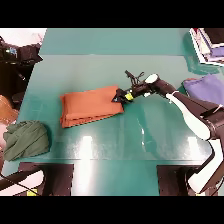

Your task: Fold the shirts.

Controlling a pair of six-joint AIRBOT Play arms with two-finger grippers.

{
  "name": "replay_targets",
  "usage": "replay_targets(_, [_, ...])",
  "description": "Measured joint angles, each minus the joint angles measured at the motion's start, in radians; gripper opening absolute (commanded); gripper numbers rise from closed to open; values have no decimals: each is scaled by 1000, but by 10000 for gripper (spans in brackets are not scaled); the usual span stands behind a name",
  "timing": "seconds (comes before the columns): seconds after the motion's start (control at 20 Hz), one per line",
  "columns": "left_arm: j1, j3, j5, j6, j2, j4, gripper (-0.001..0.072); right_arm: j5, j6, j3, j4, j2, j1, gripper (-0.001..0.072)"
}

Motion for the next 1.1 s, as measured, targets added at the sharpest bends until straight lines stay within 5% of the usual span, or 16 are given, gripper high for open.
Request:
replay_targets(0.4, [-148, 0, 30, -4, 0, -2, 24, -60, 20, 69, -58, 133, -138, 15])
replay_targets(1.1, [-242, 0, 67, -35, 0, -12, 24, 23, 156, 74, -341, 462, -916, 15])
